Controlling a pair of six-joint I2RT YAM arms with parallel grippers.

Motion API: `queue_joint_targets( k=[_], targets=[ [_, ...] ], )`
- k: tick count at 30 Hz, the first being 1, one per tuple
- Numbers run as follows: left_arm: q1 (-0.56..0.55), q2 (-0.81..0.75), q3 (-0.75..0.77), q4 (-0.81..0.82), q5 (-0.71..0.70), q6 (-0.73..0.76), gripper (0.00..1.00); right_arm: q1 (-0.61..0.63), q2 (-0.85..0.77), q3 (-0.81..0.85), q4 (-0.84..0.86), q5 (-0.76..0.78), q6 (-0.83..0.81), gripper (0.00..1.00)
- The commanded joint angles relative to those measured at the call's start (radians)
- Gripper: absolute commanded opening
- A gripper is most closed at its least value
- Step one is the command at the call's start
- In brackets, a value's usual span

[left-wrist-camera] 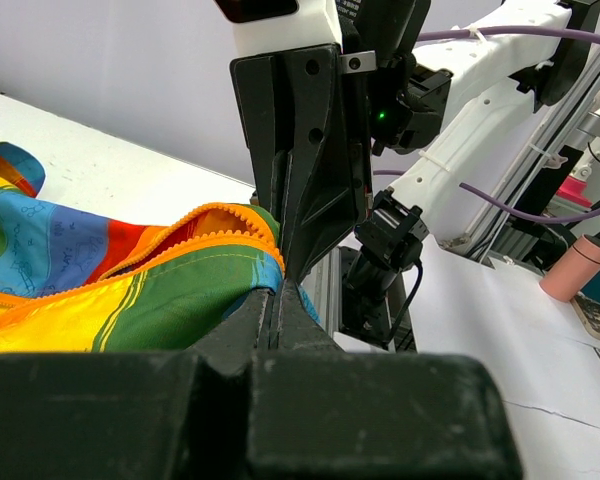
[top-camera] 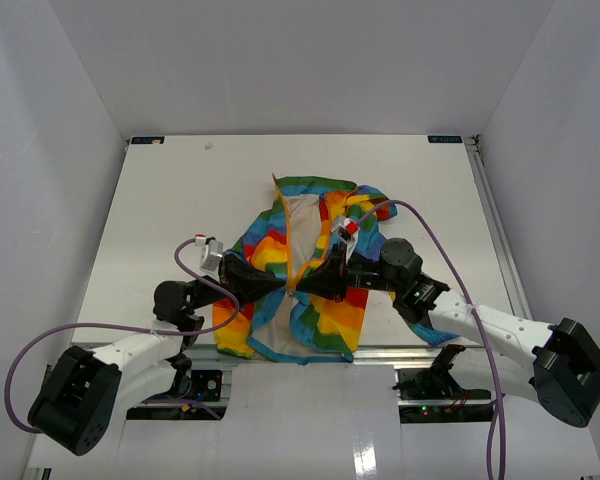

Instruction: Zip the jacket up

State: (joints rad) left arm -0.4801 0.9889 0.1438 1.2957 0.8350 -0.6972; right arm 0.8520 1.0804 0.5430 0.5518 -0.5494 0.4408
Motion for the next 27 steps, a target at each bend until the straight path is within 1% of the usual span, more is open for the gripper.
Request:
queue_joint_targets(
  k=[1, 9, 12, 16, 21, 27],
  targets=[
    [-0.003, 0.004, 0.033, 0.035, 0.028, -0.004, 0.0, 0.001, -0.031, 0.022, 0.069, 0.015, -0.004, 0.08],
    [-0.003, 0.01, 0.034, 0.034, 0.033, -0.005, 0.0, 0.001, -0.056, 0.018, 0.074, 0.028, -0.01, 0.08],
    [-0.003, 0.007, 0.034, 0.04, 0.036, -0.011, 0.0, 0.001, -0.074, 0.001, 0.1, 0.021, -0.014, 0.08],
    [-0.003, 0.03, 0.035, 0.082, 0.056, -0.044, 0.0, 0.001, -0.086, -0.011, 0.117, 0.015, -0.023, 0.08],
    [-0.003, 0.071, 0.048, 0.119, 0.084, -0.078, 0.0, 0.001, -0.081, -0.014, 0.131, -0.024, -0.03, 0.08],
    [-0.003, 0.079, 0.059, 0.102, 0.087, -0.081, 0.0, 0.002, -0.067, -0.01, 0.14, -0.059, -0.037, 0.08]
  ],
)
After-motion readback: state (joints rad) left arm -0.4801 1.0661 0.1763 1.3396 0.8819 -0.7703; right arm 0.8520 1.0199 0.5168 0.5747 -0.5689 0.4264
